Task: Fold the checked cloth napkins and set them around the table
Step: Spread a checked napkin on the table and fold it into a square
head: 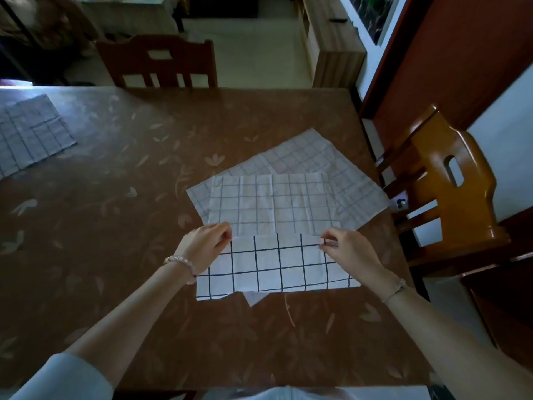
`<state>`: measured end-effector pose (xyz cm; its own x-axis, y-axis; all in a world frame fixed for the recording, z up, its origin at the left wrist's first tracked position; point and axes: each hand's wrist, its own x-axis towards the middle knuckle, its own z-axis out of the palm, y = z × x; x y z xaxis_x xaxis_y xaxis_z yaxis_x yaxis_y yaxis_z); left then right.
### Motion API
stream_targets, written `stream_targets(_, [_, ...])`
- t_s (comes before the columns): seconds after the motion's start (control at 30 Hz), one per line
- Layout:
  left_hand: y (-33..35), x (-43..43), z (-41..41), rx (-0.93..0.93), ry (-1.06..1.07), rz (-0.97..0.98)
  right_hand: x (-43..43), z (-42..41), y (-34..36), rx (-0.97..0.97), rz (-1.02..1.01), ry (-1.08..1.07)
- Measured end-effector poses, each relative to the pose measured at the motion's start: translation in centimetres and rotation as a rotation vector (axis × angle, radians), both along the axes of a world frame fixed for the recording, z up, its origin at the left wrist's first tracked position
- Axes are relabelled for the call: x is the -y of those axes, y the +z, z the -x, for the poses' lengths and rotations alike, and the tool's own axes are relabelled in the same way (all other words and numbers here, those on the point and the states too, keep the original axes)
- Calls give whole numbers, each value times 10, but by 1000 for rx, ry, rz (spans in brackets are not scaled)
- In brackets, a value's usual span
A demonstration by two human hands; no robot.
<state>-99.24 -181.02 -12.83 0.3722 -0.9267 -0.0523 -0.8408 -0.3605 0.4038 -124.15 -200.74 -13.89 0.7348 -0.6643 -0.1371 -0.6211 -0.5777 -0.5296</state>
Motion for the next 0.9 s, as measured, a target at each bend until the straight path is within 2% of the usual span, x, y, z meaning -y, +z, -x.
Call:
stream_targets(0.13, [2, 32, -22, -49, 43, -12, 24, -20, 8, -81, 54, 23])
stream_targets(0.73, [-26, 146, -111, 48, 200, -74, 131, -133, -16, -117, 75, -5])
stream_targets(0.9, [-32, 162, -122, 26, 239, -64, 151, -151, -25, -150, 41, -19])
